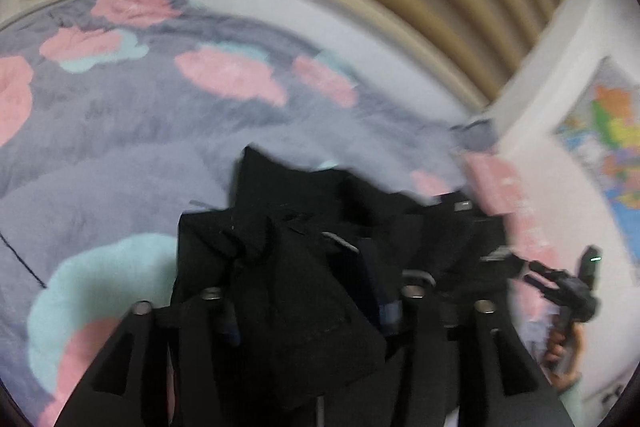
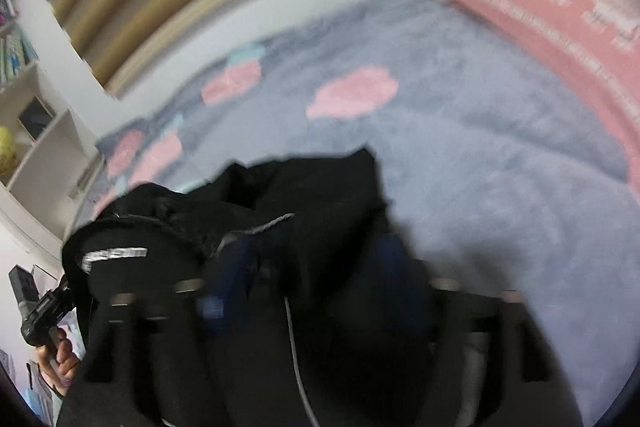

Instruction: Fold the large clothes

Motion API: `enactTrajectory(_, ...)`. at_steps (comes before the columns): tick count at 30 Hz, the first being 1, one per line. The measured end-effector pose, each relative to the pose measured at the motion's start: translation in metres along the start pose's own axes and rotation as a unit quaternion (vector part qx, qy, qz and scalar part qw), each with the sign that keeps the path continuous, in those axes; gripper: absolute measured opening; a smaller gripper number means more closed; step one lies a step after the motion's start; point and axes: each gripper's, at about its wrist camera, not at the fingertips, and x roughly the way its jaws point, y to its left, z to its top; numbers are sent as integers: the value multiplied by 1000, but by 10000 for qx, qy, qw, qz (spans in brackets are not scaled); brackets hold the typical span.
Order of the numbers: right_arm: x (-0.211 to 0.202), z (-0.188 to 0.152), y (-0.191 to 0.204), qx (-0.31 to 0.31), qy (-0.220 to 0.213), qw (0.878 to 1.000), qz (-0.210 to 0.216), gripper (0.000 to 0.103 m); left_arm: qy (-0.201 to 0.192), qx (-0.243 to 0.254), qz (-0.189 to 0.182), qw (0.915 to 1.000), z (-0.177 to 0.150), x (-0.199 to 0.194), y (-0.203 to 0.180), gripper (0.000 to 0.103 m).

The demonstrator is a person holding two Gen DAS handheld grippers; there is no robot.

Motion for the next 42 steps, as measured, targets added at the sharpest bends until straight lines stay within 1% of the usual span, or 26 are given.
enactTrajectory(2, -20, 4, -4, -13, -207, 9997, 126, 92, -45, -76, -355, 9993, 3, -18, 2, 68)
enactTrajectory(3, -23, 5, -4, -104, -240, 9996, 87, 92, -87, -68, -438, 9990, 4, -24, 2, 70)
enactTrajectory(6, -7, 6, 5, -617, -43, 9977, -265, 92, -174, 84, -198, 9996, 6, -27, 1, 71)
enactTrajectory(7, 1, 5, 8, -718, 47, 9972, -224, 91, -185, 95, -222, 9995, 6, -26, 2, 71)
enactTrajectory(9, 22, 2, 14, -1008, 215, 9947, -57, 91, -297, -53, -455, 9985, 7, -30, 9, 71)
enactTrajectory(11, 34, -2, 19, -1301, 269, 9911, -57, 91, -375, -195, -597, 9973, 10, -32, 19, 73)
enactTrajectory(13, 50, 0, 24, -1535, 288, 9877, -109, 91, -345, -153, -473, 9982, 13, -29, 27, 78)
enactTrajectory(14, 58, 2, 25, -1593, 316, 9867, -100, 91, -275, -85, -240, 9993, 15, -24, 33, 78)
enactTrajectory(16, 73, 7, 23, -1654, 344, 9856, -83, 91, -145, -50, -32, 9999, 18, -12, 41, 78)
enactTrajectory(19, 90, 18, 14, -1539, 368, 9874, 63, 91, 269, -141, 107, 9995, 25, 23, 54, 78)
enactTrajectory(21, 98, 24, 10, -1507, 390, 9876, 180, 91, 552, 21, 215, 9982, 30, 49, 54, 78)
enactTrajectory(22, 103, 27, 8, -1506, 415, 9874, 246, 91, 597, 44, 300, 9978, 31, 58, 56, 78)
enactTrajectory(23, 107, 30, 7, -1503, 430, 9873, 297, 91, 653, 24, 268, 9975, 33, 66, 58, 78)
enactTrajectory(25, 118, 37, 6, -1491, 517, 9867, 396, 91, 927, -213, -120, 9954, 35, 82, 68, 78)
enactTrajectory(26, 125, 40, 6, -1486, 590, 9863, 413, 91, 999, -308, -209, 9943, 36, 86, 71, 78)
enactTrajectory(28, 144, 44, 6, -1444, 853, 9847, 483, 91, 1256, -429, -380, 9904, 37, 100, 75, 78)
enactTrajectory(29, 156, 44, 5, -1375, 1056, 9834, 536, 89, 1316, -483, -430, 9892, 37, 104, 76, 78)
enactTrajectory(30, 161, 43, 6, -1339, 1151, 9825, 597, 59, 1260, -505, -444, 9898, 37, 107, 73, 78)
enactTrajectory(31, 166, 40, 9, -1393, 1234, 9807, 597, 34, 1195, -406, -368, 9913, 38, 109, 68, 57)
enactTrajectory(32, 165, 35, 13, -1533, 1213, 9796, 469, 19, 1144, -144, -238, 9930, 38, 108, 57, 6)
enactTrajectory(33, 155, 30, 19, -1761, 948, 9796, 196, 19, 1097, 6, -153, 9938, 38, 105, 50, 7)
enactTrajectory(35, 129, 24, 26, -1952, 578, 9791, 31, 15, 683, 360, 161, 9969, 38, 86, 35, 6)
enactTrajectory(37, 101, 27, 31, -2029, 187, 9788, -218, 14, 285, 488, 131, 9983, 43, 60, 23, 6)
enactTrajectory(38, 86, 33, 36, -2076, -52, 9773, -424, 14, 49, 425, 17, 9991, 50, 44, 16, 6)
enactTrajectory(40, 65, 51, 46, -2068, -367, 9762, -544, 13, -206, 344, -147, 9991, 65, 32, 6, 6)
enactTrajectory(42, 54, 70, 65, -2147, -703, 9706, -826, 13, -480, 441, 68, 9979, 84, 30, -12, 6)
